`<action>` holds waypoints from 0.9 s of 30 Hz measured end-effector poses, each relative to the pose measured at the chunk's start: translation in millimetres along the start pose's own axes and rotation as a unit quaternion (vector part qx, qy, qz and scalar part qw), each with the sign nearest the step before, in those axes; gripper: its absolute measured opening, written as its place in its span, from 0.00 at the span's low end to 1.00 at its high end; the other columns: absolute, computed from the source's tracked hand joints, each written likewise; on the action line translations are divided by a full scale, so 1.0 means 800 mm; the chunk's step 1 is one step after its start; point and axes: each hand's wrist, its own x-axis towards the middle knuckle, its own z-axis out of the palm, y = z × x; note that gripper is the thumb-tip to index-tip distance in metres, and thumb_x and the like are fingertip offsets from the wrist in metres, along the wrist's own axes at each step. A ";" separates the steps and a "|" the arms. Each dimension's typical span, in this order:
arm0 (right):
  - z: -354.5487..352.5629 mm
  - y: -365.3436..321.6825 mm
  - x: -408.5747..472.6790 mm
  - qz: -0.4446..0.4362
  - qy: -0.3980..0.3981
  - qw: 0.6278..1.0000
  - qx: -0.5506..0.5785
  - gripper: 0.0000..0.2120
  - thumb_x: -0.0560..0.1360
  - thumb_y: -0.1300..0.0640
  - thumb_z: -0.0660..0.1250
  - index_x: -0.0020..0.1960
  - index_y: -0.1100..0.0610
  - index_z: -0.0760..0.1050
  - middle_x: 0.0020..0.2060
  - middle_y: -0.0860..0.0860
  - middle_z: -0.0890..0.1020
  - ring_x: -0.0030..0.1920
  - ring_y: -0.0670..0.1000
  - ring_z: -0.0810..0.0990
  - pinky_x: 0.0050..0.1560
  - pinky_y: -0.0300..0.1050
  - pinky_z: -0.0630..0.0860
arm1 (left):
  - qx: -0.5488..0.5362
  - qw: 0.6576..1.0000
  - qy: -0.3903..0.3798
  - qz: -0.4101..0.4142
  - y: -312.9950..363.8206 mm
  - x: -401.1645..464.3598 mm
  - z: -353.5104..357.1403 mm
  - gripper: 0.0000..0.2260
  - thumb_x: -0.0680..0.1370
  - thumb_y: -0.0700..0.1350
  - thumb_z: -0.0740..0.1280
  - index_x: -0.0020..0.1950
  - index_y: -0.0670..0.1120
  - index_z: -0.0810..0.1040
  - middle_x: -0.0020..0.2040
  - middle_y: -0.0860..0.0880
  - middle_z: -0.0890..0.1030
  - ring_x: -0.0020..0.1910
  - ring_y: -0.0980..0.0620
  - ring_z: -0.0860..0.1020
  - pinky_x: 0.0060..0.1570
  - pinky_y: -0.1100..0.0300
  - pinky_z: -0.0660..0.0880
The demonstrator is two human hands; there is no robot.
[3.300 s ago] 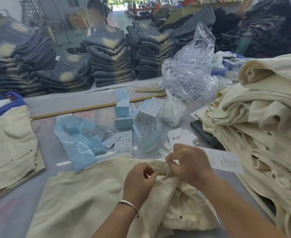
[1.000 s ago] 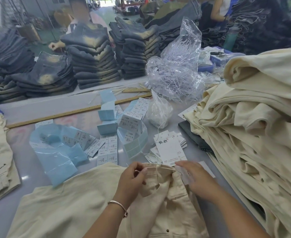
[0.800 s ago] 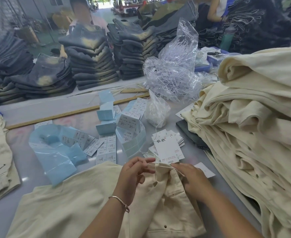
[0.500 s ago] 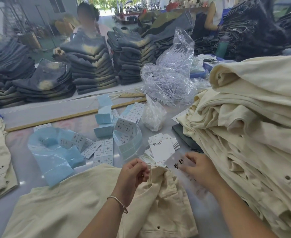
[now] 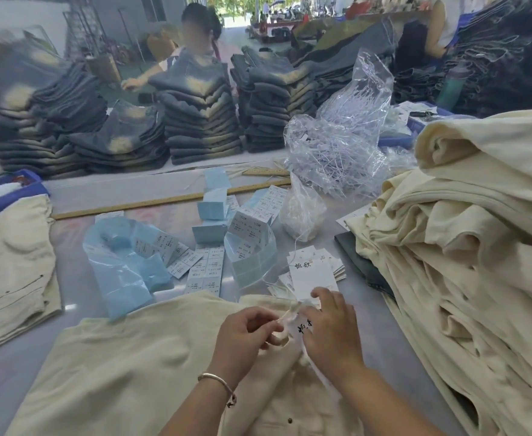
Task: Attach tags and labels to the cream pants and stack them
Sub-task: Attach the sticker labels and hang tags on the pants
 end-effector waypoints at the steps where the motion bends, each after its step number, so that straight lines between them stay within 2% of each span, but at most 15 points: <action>1: 0.002 -0.001 0.003 -0.020 0.027 0.999 -0.012 0.14 0.54 0.60 0.78 0.38 0.51 0.82 0.45 0.51 0.80 0.45 0.56 0.80 0.39 0.49 0.75 | 0.010 1.000 0.002 0.001 -0.002 -0.001 0.001 0.04 0.75 0.33 0.69 0.45 0.41 0.82 0.36 0.45 0.85 0.32 0.50 0.82 0.33 0.64 0.75; 2: 0.003 -0.001 0.006 -0.038 0.038 0.998 -0.019 0.12 0.54 0.59 0.79 0.36 0.51 0.81 0.41 0.50 0.79 0.41 0.55 0.80 0.37 0.48 0.74 | 0.019 1.000 0.006 0.004 -0.003 -0.002 0.001 0.04 0.75 0.33 0.69 0.44 0.40 0.82 0.36 0.45 0.85 0.32 0.51 0.82 0.33 0.64 0.75; 4: 0.008 -0.001 0.011 -0.072 0.046 0.996 -0.018 0.10 0.57 0.56 0.79 0.36 0.51 0.80 0.36 0.48 0.77 0.37 0.53 0.78 0.40 0.46 0.70 | 0.033 0.999 0.016 0.010 -0.005 -0.001 0.002 0.03 0.76 0.34 0.68 0.44 0.40 0.81 0.34 0.46 0.84 0.31 0.52 0.81 0.32 0.65 0.74; 8: 0.019 0.000 0.020 -0.127 0.037 0.991 -0.028 0.10 0.56 0.55 0.79 0.31 0.49 0.79 0.30 0.46 0.76 0.34 0.51 0.77 0.41 0.45 0.62 | 0.037 0.998 0.041 0.008 -0.006 0.002 0.003 0.03 0.76 0.37 0.70 0.43 0.39 0.80 0.32 0.46 0.83 0.29 0.53 0.80 0.31 0.66 0.73; 11: 0.025 0.000 0.024 -0.163 0.030 0.985 -0.046 0.11 0.56 0.55 0.80 0.27 0.50 0.77 0.28 0.45 0.75 0.32 0.50 0.76 0.38 0.43 0.63 | 0.031 0.998 0.051 0.010 -0.006 0.001 0.001 0.03 0.76 0.36 0.69 0.43 0.39 0.80 0.31 0.47 0.82 0.28 0.54 0.79 0.30 0.67 0.72; 15: 0.024 0.000 0.026 -0.185 -0.011 0.982 -0.038 0.15 0.51 0.57 0.81 0.28 0.51 0.76 0.29 0.45 0.76 0.31 0.50 0.76 0.31 0.41 0.71 | 0.026 0.998 0.055 0.021 -0.001 0.000 0.001 0.03 0.76 0.36 0.69 0.43 0.38 0.79 0.30 0.47 0.82 0.28 0.53 0.78 0.30 0.67 0.72; 17: 0.024 -0.001 0.024 -0.171 -0.016 0.983 -0.064 0.16 0.50 0.56 0.81 0.30 0.51 0.76 0.30 0.46 0.76 0.31 0.49 0.77 0.33 0.41 0.71 | 0.022 0.998 0.054 0.025 0.003 0.001 0.002 0.03 0.76 0.35 0.69 0.43 0.37 0.78 0.30 0.47 0.82 0.28 0.53 0.78 0.31 0.66 0.72; 18: 0.025 0.001 0.023 -0.163 -0.012 0.985 -0.059 0.15 0.53 0.57 0.81 0.32 0.51 0.76 0.32 0.47 0.77 0.32 0.49 0.76 0.35 0.40 0.68 | 0.020 0.998 0.052 0.028 0.005 0.001 0.003 0.03 0.77 0.35 0.68 0.44 0.37 0.78 0.30 0.48 0.81 0.28 0.53 0.78 0.31 0.66 0.72; 20: 0.027 0.007 0.019 -0.125 -0.009 0.990 0.066 0.11 0.65 0.63 0.75 0.37 0.55 0.73 0.34 0.49 0.76 0.35 0.51 0.74 0.38 0.42 0.64 | 0.019 0.998 0.044 0.035 0.009 -0.001 0.008 0.03 0.77 0.35 0.68 0.44 0.36 0.78 0.30 0.48 0.81 0.28 0.53 0.78 0.30 0.67 0.71; 22: 0.018 0.011 0.021 -0.004 -0.047 0.972 0.229 0.10 0.73 0.66 0.66 0.39 0.55 0.69 0.35 0.48 0.74 0.37 0.48 0.70 0.39 0.38 0.64 | 0.018 0.998 0.034 0.041 0.013 -0.003 0.014 0.03 0.76 0.35 0.68 0.44 0.36 0.78 0.31 0.47 0.81 0.28 0.52 0.78 0.30 0.68 0.71; 25: 0.004 0.022 0.022 0.117 -0.053 0.895 0.428 0.08 0.74 0.66 0.68 0.39 0.56 0.75 0.32 0.50 0.79 0.34 0.43 0.75 0.37 0.32 0.71 | 0.010 0.999 0.020 0.047 0.020 -0.003 0.024 0.02 0.76 0.35 0.69 0.44 0.38 0.79 0.32 0.46 0.81 0.29 0.52 0.78 0.30 0.67 0.72; 27: -0.008 0.026 0.020 0.150 -0.058 0.841 0.516 0.06 0.72 0.67 0.71 0.41 0.57 0.80 0.34 0.52 0.83 0.35 0.47 0.81 0.39 0.37 0.77 | 0.004 0.999 0.014 0.047 0.024 -0.002 0.030 0.01 0.76 0.36 0.69 0.44 0.39 0.80 0.31 0.47 0.81 0.29 0.52 0.78 0.31 0.66 0.72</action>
